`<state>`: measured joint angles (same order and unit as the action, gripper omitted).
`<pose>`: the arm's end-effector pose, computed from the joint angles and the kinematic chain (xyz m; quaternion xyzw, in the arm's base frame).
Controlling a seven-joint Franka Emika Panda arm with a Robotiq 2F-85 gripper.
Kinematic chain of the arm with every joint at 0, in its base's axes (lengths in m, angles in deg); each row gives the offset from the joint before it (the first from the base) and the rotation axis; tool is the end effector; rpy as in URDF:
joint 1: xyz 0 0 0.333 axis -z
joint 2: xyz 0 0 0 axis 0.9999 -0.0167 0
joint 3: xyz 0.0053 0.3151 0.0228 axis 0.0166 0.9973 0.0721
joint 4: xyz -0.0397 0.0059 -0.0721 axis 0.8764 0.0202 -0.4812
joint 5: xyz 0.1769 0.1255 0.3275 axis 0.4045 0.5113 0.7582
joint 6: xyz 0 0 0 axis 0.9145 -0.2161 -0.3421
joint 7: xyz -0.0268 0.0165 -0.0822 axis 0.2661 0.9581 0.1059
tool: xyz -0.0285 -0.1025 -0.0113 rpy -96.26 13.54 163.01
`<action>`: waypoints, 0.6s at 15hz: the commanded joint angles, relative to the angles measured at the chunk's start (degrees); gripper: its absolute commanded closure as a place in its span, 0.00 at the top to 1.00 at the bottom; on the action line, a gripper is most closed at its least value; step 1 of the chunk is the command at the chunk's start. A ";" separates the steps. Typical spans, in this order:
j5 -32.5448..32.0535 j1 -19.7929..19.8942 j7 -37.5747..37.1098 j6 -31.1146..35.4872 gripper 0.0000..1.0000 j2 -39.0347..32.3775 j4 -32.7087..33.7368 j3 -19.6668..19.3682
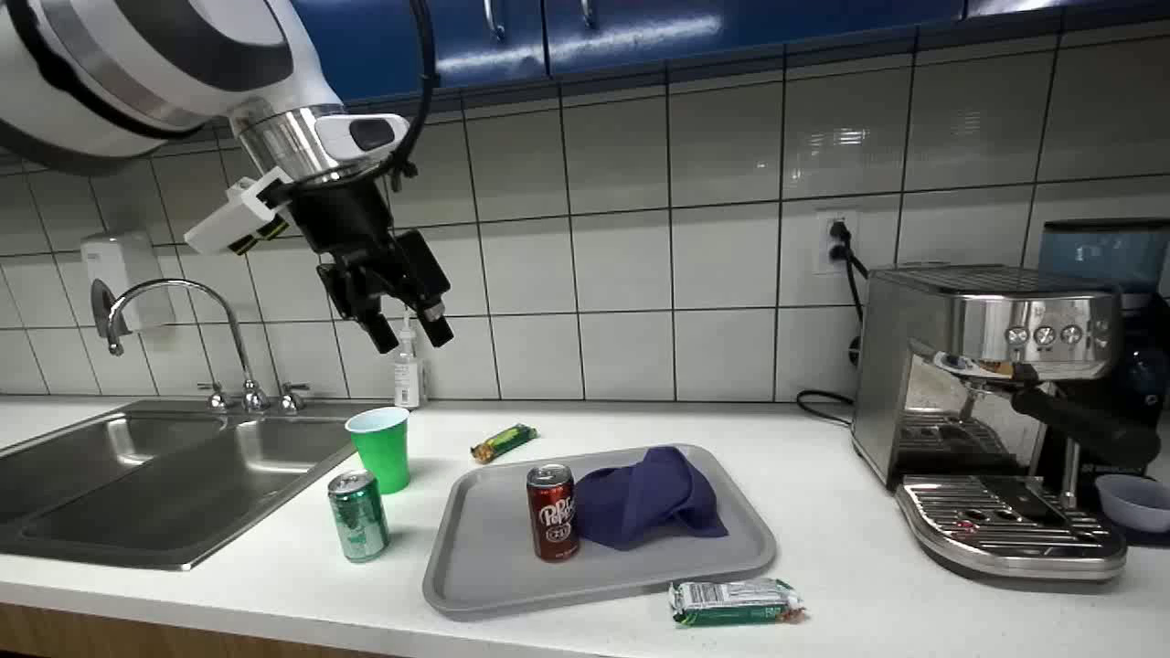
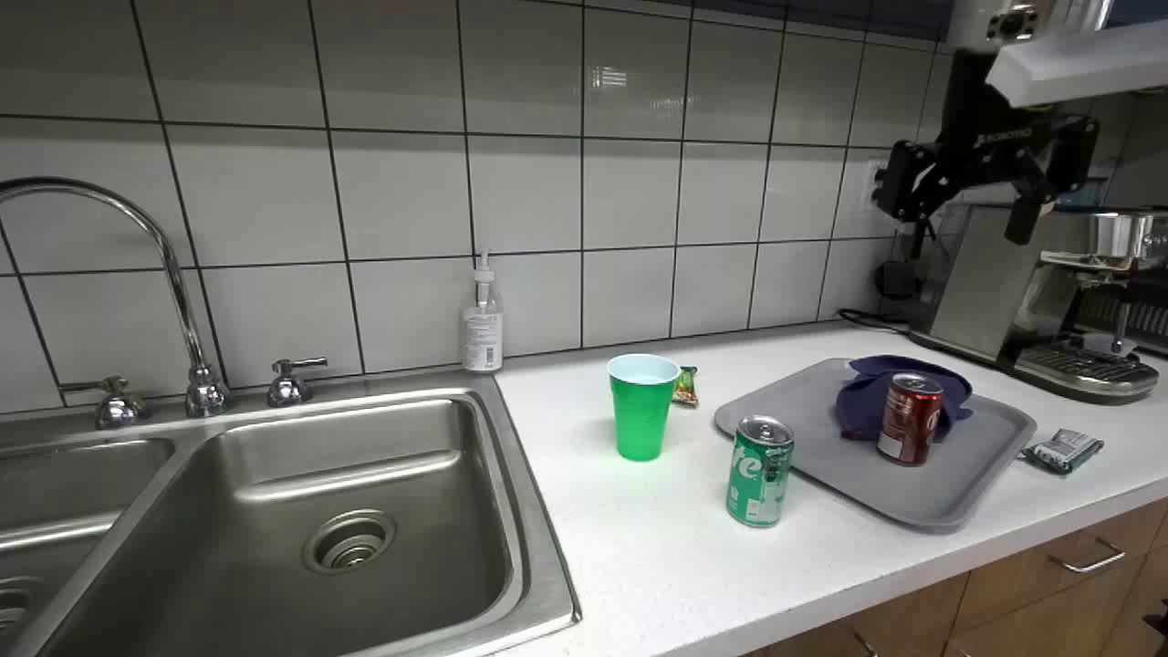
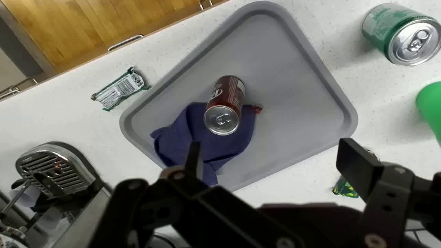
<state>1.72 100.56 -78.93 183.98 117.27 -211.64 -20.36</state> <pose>0.3749 -0.0248 0.4037 0.9759 -0.1465 0.1142 0.1144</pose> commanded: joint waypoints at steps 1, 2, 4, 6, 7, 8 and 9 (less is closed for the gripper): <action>-0.30 -0.46 -0.19 -0.18 1.00 -0.05 0.08 -0.48; -0.30 -0.46 -0.19 -0.18 1.00 -0.05 0.09 -0.48; -0.06 -0.80 0.64 0.24 1.00 -0.32 0.04 -0.90; -0.25 -0.92 1.30 1.05 1.00 -0.96 -0.03 -1.33; -0.29 -0.83 1.47 1.44 1.00 -1.40 0.02 -1.60; -0.03 -0.87 1.83 1.91 1.00 -1.95 0.12 -2.07; 0.21 -0.86 2.10 2.51 1.00 -2.56 0.20 -2.54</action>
<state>1.72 100.15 -78.50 184.47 116.37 -211.64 -21.22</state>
